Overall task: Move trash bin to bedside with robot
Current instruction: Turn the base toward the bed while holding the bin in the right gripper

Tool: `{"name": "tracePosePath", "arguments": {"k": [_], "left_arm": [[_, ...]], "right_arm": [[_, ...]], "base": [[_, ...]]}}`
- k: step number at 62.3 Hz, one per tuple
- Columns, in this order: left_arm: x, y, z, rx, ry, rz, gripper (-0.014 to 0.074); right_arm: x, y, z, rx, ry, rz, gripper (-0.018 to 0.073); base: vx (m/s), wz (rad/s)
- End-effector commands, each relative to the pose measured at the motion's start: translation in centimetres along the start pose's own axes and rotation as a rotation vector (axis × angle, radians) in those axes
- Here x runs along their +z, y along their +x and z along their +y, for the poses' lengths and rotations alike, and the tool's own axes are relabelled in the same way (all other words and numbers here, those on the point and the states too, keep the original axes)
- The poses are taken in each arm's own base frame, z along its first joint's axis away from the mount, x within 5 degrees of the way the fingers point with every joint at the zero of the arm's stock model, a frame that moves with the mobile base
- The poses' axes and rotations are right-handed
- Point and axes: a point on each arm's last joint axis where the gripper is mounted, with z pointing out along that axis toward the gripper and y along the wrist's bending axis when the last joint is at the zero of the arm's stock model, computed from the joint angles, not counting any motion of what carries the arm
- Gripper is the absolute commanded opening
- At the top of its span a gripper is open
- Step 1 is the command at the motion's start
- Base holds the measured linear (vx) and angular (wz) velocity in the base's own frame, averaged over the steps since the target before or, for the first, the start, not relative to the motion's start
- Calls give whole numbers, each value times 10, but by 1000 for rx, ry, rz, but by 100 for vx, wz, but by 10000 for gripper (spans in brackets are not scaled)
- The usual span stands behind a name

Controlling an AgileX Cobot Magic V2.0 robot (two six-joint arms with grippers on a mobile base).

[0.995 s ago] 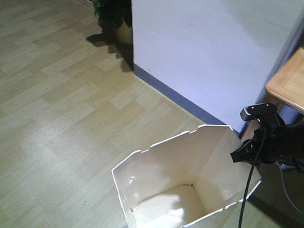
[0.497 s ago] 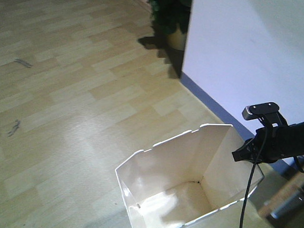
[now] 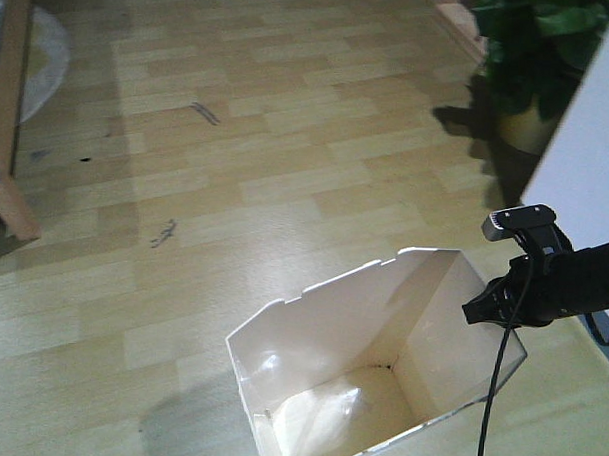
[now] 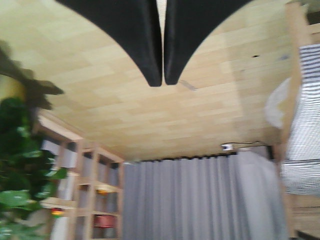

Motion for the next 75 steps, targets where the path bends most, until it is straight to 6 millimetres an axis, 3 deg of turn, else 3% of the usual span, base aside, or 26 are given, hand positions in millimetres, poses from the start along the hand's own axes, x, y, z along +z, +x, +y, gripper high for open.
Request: {"name": "tracePosePath", "arguments": {"k": [1,28,75], "left_arm": [[1,2,0,-12,11,-59,-6],[1,2,0,-12,11,-59,-6],[1,2,0,-12,11,-59,-6]], "right_arm": [[-15,-16,11,83,-86,-87,-6],[-15,-16,11,83,-86,-87,-6],[-15,-16,11,83,-86,-87,-6]], "base": [[24,56],[29,33],[37,0]]}}
